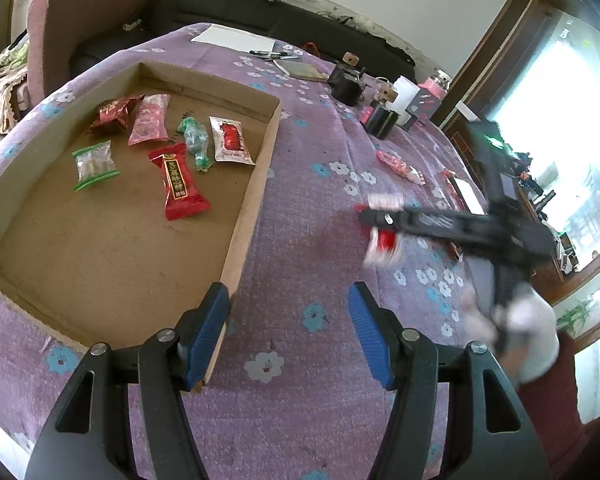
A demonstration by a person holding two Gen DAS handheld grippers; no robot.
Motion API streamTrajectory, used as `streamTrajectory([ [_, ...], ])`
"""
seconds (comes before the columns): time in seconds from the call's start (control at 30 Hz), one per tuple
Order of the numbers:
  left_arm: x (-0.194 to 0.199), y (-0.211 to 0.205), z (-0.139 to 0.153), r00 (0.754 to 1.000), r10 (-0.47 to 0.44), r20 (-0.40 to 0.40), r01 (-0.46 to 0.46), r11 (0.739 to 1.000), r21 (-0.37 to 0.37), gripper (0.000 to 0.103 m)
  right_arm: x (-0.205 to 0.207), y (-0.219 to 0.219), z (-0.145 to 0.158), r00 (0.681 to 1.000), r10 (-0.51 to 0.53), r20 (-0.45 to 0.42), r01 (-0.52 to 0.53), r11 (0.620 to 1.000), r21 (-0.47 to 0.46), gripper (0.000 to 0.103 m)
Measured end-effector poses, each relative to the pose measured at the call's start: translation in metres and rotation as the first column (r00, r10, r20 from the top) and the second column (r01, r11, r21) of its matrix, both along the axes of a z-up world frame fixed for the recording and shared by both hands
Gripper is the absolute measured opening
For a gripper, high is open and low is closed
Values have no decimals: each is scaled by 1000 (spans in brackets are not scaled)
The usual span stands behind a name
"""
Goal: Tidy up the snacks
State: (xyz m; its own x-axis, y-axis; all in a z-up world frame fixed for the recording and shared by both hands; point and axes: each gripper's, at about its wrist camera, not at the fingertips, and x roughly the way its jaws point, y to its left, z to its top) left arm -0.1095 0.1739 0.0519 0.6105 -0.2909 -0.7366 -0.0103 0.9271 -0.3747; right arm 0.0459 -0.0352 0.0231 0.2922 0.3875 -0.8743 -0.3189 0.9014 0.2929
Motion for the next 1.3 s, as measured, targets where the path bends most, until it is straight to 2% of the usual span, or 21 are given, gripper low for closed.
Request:
streamTrajectory([
  [0.07, -2, -1, 1, 1000, 1, 4, -1, 1000, 2, 61, -13, -9, 5, 999, 25, -36, -21, 993, 112, 38],
  [0.1, -3, -1, 2, 1000, 0, 8, 0, 1000, 2, 61, -18, -21, 10, 1000, 4, -25, 0, 988, 158, 43],
  [0.2, -7, -3, 4, 1000, -14, 14, 14, 1000, -10, 61, -25, -53, 28, 993, -104, 63, 91, 978, 190, 59],
  [0.3, -9, -5, 5, 999, -21, 25, 22, 1000, -13, 61, -32, -73, 26, 985, -156, 75, 143, 977, 161, 59],
  [0.43, -9, -7, 4, 999, -21, 25, 21, 1000, -13, 61, -56, -61, 11, 989, -115, 96, 110, 993, 50, 56],
  [0.6, -13, -17, 3, 998, -51, 20, 51, 999, 7, 61, -64, -40, 11, 991, -46, 125, 33, 995, 97, 56],
  [0.73, -16, -27, 6, 996, -81, 26, 80, 996, 37, 61, -52, -1, 9, 992, 21, 128, -28, 998, 52, 56],
  [0.77, -18, -30, 6, 995, -93, 26, 91, 995, 51, 61, -49, 6, 6, 991, 29, 127, -32, 999, 22, 55],
  [0.83, -19, -35, 6, 993, -112, 24, 110, 992, 69, 61, -45, 16, -4, 993, 34, 116, -30, 999, -40, 25],
  [0.87, -19, -38, 5, 992, -124, 22, 122, 989, 82, 61, -45, 14, -4, 991, 30, 127, -24, 999, -42, 21],
  [1.03, -9, -58, -4, 985, -174, -5, 174, 978, 118, 61, -46, -24, -4, 989, -74, 127, 78, 997, -25, 20],
  [1.17, 6, -88, -9, 967, -255, 2, 249, 945, 214, 61, -46, -54, -3, 984, -126, 127, 129, 991, -21, 20],
  [1.23, 14, -103, -12, 951, -310, 1, 298, 913, 279, 61, -48, -66, -2, 982, -138, 127, 143, 989, -30, 20],
  [1.3, 21, -117, -13, 926, -377, 11, 348, 866, 359, 61, -51, -80, -3, 982, -145, 118, 148, 989, -17, 20],
])
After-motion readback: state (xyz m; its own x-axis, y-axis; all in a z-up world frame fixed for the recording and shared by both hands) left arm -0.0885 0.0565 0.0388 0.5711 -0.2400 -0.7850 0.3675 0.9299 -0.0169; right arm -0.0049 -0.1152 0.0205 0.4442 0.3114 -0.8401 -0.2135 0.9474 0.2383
